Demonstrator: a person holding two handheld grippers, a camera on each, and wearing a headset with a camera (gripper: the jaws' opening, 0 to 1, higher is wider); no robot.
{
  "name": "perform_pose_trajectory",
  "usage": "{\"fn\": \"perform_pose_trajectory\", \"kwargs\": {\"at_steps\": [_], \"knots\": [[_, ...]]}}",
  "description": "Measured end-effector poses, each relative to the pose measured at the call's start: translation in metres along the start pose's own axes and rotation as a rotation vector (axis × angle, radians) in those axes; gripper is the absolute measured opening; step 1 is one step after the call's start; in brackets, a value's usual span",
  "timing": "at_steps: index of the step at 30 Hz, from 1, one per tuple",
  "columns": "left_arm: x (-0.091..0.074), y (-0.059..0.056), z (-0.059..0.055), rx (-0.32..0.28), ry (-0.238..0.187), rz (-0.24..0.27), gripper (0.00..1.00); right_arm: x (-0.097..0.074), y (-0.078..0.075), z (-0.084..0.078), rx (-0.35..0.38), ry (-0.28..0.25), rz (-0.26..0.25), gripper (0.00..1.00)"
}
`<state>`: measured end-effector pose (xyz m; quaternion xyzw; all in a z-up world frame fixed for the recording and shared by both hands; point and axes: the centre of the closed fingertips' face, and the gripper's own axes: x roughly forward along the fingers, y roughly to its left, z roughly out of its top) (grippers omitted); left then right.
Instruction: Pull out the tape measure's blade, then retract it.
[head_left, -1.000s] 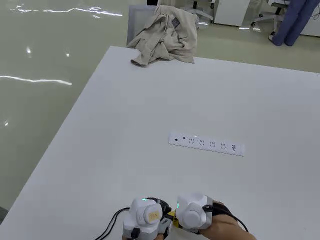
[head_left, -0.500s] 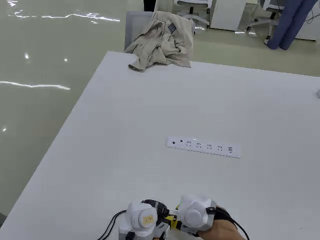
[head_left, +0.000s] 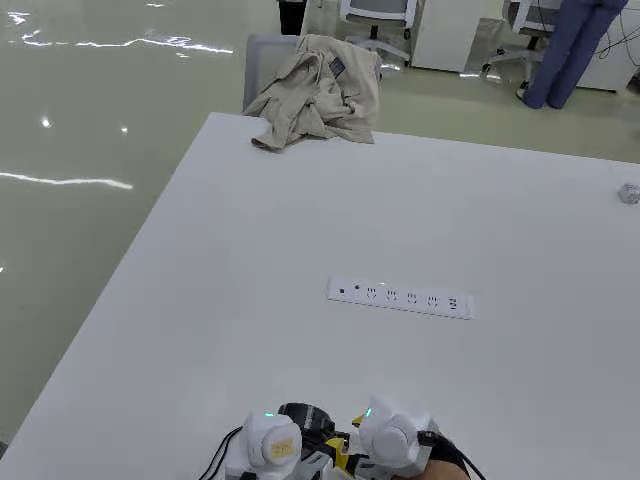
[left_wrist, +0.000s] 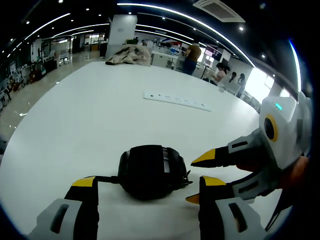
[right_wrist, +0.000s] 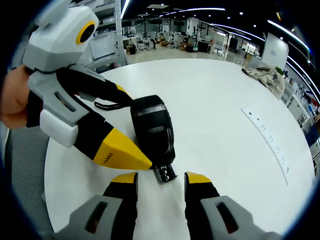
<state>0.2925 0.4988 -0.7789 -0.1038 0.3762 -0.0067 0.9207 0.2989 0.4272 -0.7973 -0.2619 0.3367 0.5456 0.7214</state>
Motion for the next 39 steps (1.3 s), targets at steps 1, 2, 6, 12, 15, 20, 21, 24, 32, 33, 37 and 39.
{"fn": "perform_pose_trajectory", "kwargs": {"at_steps": [1,2,6,12,15,20,21,24,32,33,37,39], "knots": [[-0.001,0.001,0.000,0.002,-0.003,0.000,0.80,-0.001,0.001,0.000,0.006,-0.004,-0.003,0.38],[-0.002,0.001,0.000,0.004,-0.007,-0.004,0.81,-0.002,0.002,0.000,0.015,-0.007,-0.006,0.39],[-0.007,0.004,-0.001,0.014,-0.015,-0.002,0.82,-0.008,0.004,0.000,0.062,-0.025,-0.029,0.41],[-0.014,0.006,-0.001,0.025,-0.025,-0.011,0.84,-0.017,0.004,0.000,0.121,-0.052,-0.066,0.42],[-0.019,0.006,0.000,0.039,-0.030,-0.017,0.84,-0.022,0.006,-0.001,0.141,-0.064,-0.078,0.43],[-0.025,0.008,0.000,0.050,-0.036,-0.026,0.86,-0.031,0.009,-0.003,0.179,-0.076,-0.101,0.45],[-0.026,0.009,0.000,0.052,-0.037,-0.028,0.86,-0.033,0.009,-0.003,0.183,-0.076,-0.110,0.45],[-0.031,0.009,-0.001,0.057,-0.040,-0.035,0.87,-0.037,0.012,-0.005,0.201,-0.085,-0.120,0.47],[-0.042,0.012,-0.001,0.089,-0.053,-0.046,0.89,-0.053,0.020,-0.005,0.230,-0.104,-0.156,0.51],[-0.044,0.013,-0.001,0.090,-0.058,-0.045,0.89,-0.055,0.021,-0.004,0.234,-0.107,-0.161,0.51],[-0.049,0.016,0.000,0.096,-0.072,-0.049,0.90,-0.065,0.024,-0.003,0.254,-0.115,-0.175,0.52],[-0.052,0.017,-0.001,0.098,-0.074,-0.055,0.91,-0.069,0.026,-0.003,0.268,-0.121,-0.183,0.54]]}}
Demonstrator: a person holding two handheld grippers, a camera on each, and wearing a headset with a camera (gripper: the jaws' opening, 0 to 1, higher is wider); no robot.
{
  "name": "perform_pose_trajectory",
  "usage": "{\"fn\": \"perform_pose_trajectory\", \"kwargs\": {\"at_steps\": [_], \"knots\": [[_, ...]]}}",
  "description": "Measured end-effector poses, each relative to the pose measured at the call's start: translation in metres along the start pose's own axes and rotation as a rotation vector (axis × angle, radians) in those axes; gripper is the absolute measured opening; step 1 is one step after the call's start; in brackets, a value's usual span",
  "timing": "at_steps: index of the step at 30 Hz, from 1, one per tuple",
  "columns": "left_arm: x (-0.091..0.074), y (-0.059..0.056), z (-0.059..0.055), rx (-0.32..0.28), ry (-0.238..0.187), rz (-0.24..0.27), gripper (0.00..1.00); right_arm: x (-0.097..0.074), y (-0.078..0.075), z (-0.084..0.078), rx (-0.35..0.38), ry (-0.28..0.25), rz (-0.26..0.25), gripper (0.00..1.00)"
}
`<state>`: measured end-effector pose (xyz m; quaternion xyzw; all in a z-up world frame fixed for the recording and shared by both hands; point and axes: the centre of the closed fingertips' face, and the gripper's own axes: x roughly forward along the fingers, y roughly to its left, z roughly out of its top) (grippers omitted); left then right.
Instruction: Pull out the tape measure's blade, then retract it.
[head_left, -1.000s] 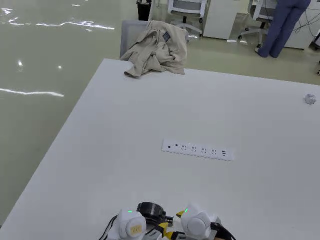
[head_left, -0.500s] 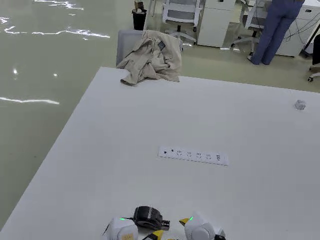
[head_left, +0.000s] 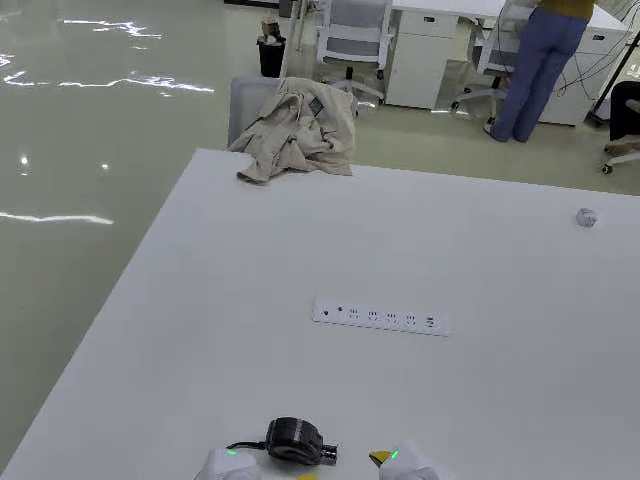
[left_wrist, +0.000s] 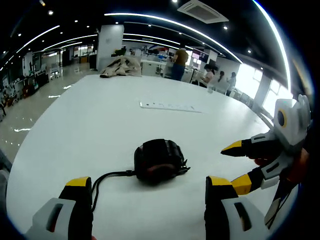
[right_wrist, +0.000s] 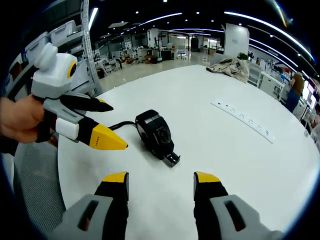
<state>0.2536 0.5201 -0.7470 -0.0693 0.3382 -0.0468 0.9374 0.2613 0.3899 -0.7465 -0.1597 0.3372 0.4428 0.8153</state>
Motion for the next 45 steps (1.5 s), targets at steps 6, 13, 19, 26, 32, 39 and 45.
{"fn": "perform_pose_trajectory", "kwargs": {"at_steps": [6,13,19,26,32,39,45], "knots": [[-0.010,0.003,-0.003,0.017,-0.004,-0.008,0.93,-0.012,0.005,0.003,0.014,-0.020,-0.018,0.59],[-0.021,0.005,-0.013,0.026,0.011,-0.019,0.94,-0.025,0.009,0.004,0.046,-0.043,-0.035,0.63],[-0.033,0.008,-0.021,0.033,0.022,-0.023,0.96,-0.036,0.017,0.002,0.090,-0.055,-0.032,0.68],[-0.045,0.010,-0.023,0.047,0.027,-0.034,0.98,-0.048,0.029,-0.004,0.115,-0.045,-0.028,0.73],[-0.051,0.006,-0.023,0.044,0.041,-0.058,0.99,-0.055,0.040,-0.006,0.131,-0.042,-0.016,0.76],[-0.060,0.000,-0.027,0.057,0.057,-0.081,1.00,-0.063,0.051,-0.005,0.155,-0.049,-0.008,0.81],[-0.069,0.002,-0.034,0.046,0.062,-0.084,1.00,-0.071,0.057,-0.004,0.150,-0.042,-0.009,0.83]]}}
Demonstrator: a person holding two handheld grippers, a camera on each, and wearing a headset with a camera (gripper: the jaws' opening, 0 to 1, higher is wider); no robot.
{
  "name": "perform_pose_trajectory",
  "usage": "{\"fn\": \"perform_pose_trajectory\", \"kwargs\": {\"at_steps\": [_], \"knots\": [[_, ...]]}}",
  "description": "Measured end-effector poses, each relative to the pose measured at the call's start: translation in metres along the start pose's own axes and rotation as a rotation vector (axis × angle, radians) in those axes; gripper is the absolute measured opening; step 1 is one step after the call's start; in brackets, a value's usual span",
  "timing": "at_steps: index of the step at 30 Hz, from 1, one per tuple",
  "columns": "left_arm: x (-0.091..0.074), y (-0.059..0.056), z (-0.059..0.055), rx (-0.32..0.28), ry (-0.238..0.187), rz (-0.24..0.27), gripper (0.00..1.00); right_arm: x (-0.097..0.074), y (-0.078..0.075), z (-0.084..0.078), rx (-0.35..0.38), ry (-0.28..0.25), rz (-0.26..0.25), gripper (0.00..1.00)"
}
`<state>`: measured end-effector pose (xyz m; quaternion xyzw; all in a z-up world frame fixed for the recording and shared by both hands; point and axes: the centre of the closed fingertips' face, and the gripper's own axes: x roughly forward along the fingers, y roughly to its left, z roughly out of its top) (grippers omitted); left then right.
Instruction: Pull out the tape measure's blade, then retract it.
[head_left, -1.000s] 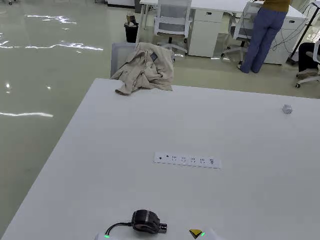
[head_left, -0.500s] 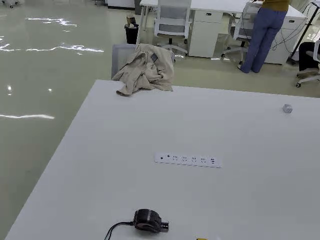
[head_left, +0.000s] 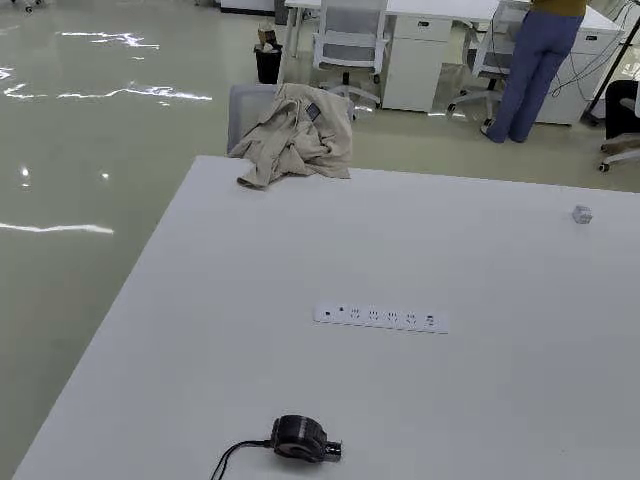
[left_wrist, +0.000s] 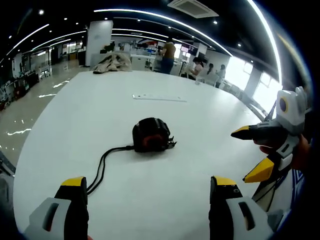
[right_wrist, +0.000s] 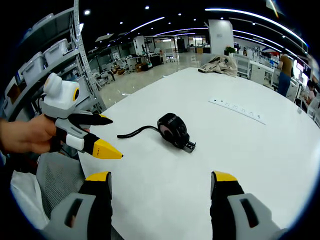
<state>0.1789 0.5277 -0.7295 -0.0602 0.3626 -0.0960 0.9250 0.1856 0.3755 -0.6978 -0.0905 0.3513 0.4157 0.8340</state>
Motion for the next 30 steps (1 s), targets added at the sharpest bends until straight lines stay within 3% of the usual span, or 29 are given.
{"fn": "perform_pose_trajectory", "kwargs": {"at_steps": [15,30], "knots": [[-0.028,0.011,-0.006,-0.006,-0.001,0.013,1.00,-0.019,0.010,-0.008,0.007,0.020,0.006,0.87],[-0.049,0.004,-0.015,0.001,0.013,-0.027,1.00,-0.042,0.013,-0.012,0.029,0.026,-0.014,0.91]]}}
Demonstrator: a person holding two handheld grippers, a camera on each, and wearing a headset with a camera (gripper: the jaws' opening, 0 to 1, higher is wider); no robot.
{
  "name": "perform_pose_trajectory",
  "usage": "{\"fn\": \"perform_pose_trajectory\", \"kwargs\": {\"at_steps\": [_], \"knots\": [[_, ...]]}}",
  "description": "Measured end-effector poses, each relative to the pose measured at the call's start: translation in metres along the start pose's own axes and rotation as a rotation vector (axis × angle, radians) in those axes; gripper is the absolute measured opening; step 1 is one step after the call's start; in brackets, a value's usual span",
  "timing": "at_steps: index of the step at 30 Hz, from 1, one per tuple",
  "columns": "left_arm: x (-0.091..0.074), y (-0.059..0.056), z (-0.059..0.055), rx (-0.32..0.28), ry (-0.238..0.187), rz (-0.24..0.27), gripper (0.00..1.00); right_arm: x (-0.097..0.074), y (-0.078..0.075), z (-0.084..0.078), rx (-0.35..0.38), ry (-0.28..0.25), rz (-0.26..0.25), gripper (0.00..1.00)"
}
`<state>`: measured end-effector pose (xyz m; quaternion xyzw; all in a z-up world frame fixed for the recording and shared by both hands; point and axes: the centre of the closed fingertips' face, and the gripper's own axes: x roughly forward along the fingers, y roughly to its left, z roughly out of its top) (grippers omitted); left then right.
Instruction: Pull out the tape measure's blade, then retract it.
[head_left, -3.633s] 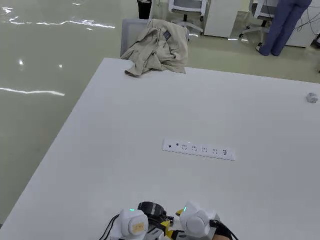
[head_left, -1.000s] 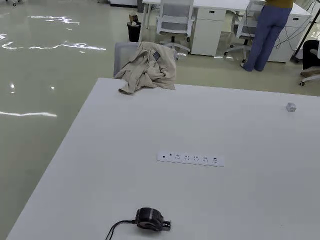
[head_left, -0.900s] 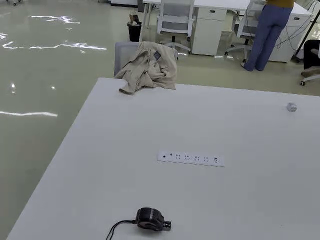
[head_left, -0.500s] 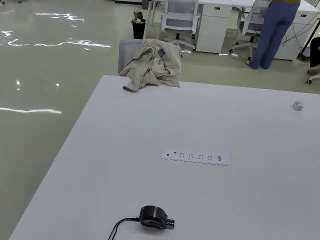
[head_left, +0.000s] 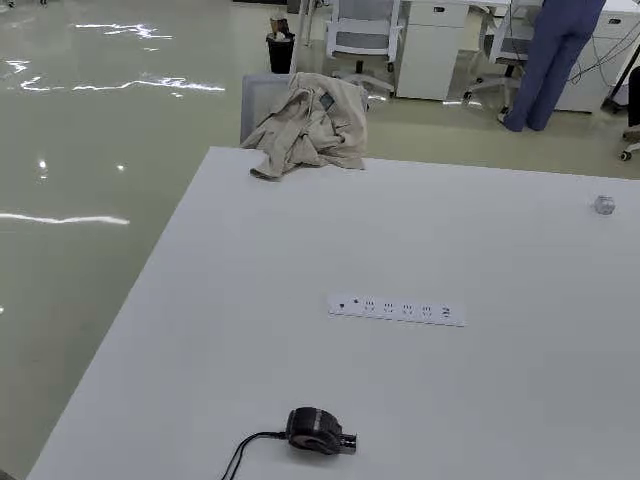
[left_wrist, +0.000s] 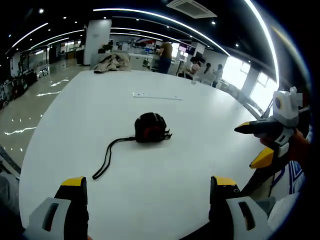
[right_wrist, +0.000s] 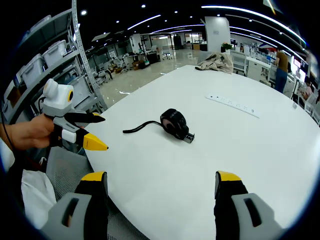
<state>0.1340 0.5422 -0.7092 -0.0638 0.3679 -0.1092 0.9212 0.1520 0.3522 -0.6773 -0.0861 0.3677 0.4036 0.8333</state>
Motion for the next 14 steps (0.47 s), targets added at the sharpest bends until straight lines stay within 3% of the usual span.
{"fn": "perform_pose_trajectory", "kwargs": {"at_steps": [14], "knots": [[-0.020,0.006,-0.003,0.016,0.014,-0.037,1.00,-0.013,0.002,-0.010,0.011,0.025,-0.021,0.91]]}}
